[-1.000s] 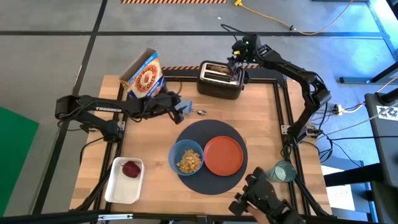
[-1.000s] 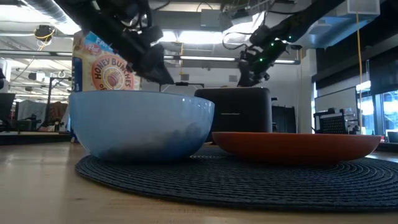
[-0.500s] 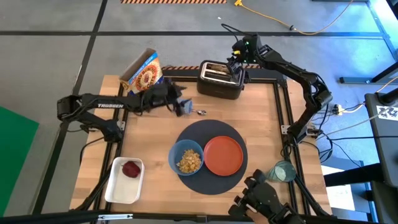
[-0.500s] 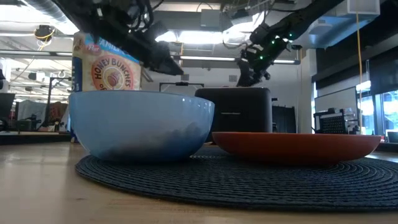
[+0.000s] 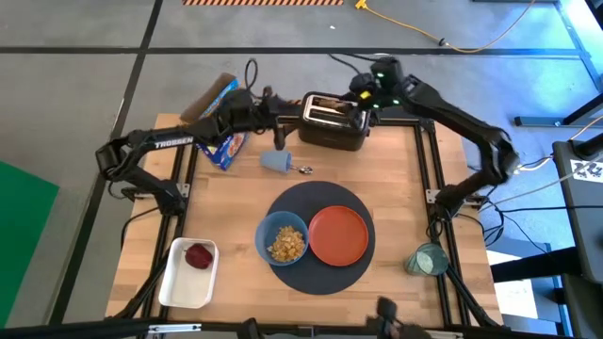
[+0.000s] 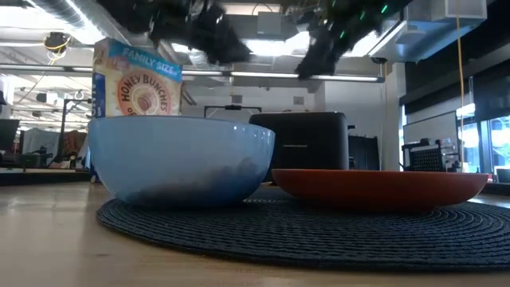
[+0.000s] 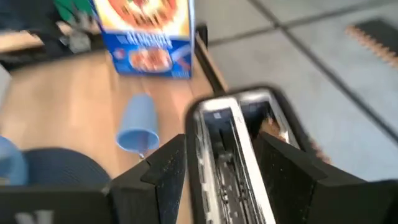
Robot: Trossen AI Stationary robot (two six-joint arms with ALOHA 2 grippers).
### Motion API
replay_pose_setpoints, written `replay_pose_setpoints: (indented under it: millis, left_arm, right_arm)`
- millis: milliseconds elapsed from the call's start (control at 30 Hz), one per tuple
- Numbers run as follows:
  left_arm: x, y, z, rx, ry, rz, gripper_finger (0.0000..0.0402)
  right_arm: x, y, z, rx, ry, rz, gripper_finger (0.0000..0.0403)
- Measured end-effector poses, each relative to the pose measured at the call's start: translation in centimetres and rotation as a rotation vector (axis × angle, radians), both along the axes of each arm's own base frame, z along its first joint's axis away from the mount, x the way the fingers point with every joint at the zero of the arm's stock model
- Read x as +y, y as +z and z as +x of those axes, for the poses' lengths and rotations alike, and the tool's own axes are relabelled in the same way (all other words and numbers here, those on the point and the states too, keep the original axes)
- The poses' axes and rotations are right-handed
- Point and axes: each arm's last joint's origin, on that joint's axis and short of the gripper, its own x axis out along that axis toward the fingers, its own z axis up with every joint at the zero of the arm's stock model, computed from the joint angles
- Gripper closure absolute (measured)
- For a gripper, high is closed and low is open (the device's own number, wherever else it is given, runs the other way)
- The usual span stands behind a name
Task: Arrange a breakfast setting
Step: Put the toasted bread from the toaster onto the orange plate
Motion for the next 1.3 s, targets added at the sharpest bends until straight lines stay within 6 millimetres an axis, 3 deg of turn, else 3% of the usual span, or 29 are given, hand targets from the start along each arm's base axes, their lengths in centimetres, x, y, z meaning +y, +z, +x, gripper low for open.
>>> replay_pose_setpoints:
  millis: [100, 333, 600, 867, 1133, 1300]
  left_arm:
    - [0.2, 3.1, 1.1, 0.004, 0.007, 0.078, 0.0127]
    - [2.3, 5.2, 4.6, -0.013, 0.003, 0.104, 0.0127]
    - [7.8, 2.3, 8.7, 0.186, -0.009, -0.029, 0.0127]
    - [12.1, -0.9, 8.8, 0.349, -0.035, 0.000, 0.0127]
    - [13.0, -2.7, 8.9, 0.417, -0.116, 0.067, 0.0128]
    - [13.4, -3.9, 9.2, 0.455, -0.114, 0.111, 0.0156]
  right_arm:
    - [2.4, 2.9, -1.9, -0.060, 0.016, -0.055, 0.0217]
    - [5.1, 5.8, -5.0, -0.132, 0.064, -0.098, 0.0217]
    - [6.3, 4.7, -6.5, 0.051, 0.106, -0.111, 0.0217]
    - [6.2, 4.2, -6.9, 0.109, -0.066, 0.003, 0.0217]
    - [5.9, 4.5, -6.8, 0.100, -0.130, -0.046, 0.0217]
    - [5.8, 4.6, -6.7, 0.085, -0.132, -0.059, 0.0217]
